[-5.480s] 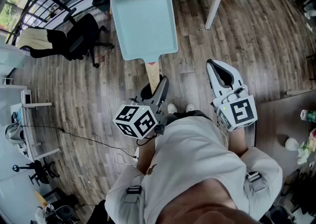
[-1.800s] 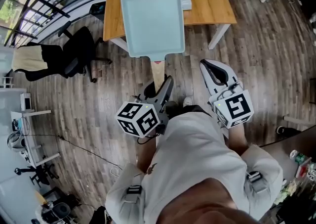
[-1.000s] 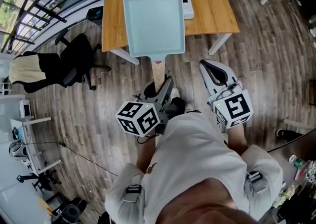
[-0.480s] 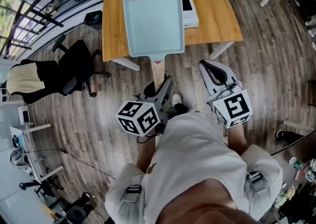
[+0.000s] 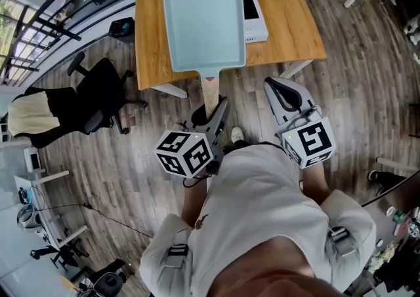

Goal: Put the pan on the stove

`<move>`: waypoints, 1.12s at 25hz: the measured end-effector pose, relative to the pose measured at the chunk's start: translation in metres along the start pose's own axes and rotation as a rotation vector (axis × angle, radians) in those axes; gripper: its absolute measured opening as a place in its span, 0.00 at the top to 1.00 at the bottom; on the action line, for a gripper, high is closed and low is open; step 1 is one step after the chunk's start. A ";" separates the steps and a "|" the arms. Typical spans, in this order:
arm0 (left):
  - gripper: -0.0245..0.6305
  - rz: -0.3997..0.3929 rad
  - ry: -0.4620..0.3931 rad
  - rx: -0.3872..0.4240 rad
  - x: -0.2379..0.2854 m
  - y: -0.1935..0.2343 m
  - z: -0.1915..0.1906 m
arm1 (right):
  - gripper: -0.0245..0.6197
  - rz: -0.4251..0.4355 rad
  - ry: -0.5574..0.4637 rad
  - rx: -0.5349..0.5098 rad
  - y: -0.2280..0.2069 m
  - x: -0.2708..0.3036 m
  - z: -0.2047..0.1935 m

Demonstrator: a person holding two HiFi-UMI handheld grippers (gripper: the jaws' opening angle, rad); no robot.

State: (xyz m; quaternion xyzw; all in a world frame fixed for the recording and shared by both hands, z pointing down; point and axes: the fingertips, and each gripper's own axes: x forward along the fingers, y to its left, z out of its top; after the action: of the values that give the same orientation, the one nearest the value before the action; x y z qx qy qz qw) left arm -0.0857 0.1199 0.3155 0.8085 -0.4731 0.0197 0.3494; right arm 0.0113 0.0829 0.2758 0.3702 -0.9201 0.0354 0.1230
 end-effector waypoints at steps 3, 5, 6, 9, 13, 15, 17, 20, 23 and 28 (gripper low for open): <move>0.82 -0.012 0.002 0.008 0.005 0.005 0.008 | 0.93 -0.011 -0.003 0.000 -0.003 0.009 0.003; 0.82 -0.019 0.003 0.014 0.007 0.010 0.012 | 0.93 -0.018 -0.004 0.001 -0.003 0.015 0.004; 0.82 -0.022 0.004 0.017 0.009 0.012 0.014 | 0.93 -0.021 -0.003 0.000 -0.003 0.017 0.004; 0.82 -0.032 0.005 0.025 0.014 0.018 0.020 | 0.93 -0.029 -0.003 -0.001 -0.004 0.024 0.005; 0.82 -0.042 0.010 0.028 0.022 0.022 0.028 | 0.93 -0.041 0.002 0.003 -0.011 0.031 0.007; 0.82 -0.047 0.014 0.028 0.027 0.024 0.033 | 0.93 -0.045 0.006 0.006 -0.015 0.035 0.007; 0.82 -0.050 0.017 0.028 0.032 0.025 0.036 | 0.93 -0.049 0.008 0.009 -0.021 0.040 0.007; 0.82 -0.052 0.023 0.028 0.041 0.029 0.041 | 0.93 -0.050 0.010 0.014 -0.028 0.046 0.007; 0.82 -0.047 0.028 0.025 0.050 0.032 0.043 | 0.93 -0.043 0.016 0.015 -0.035 0.052 0.005; 0.82 -0.035 0.029 0.017 0.063 0.035 0.048 | 0.93 -0.027 0.016 0.016 -0.049 0.062 0.004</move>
State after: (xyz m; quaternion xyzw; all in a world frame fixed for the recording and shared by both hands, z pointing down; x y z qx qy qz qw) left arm -0.0925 0.0336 0.3219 0.8192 -0.4537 0.0294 0.3497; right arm 0.0017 0.0052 0.2864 0.3833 -0.9137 0.0439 0.1280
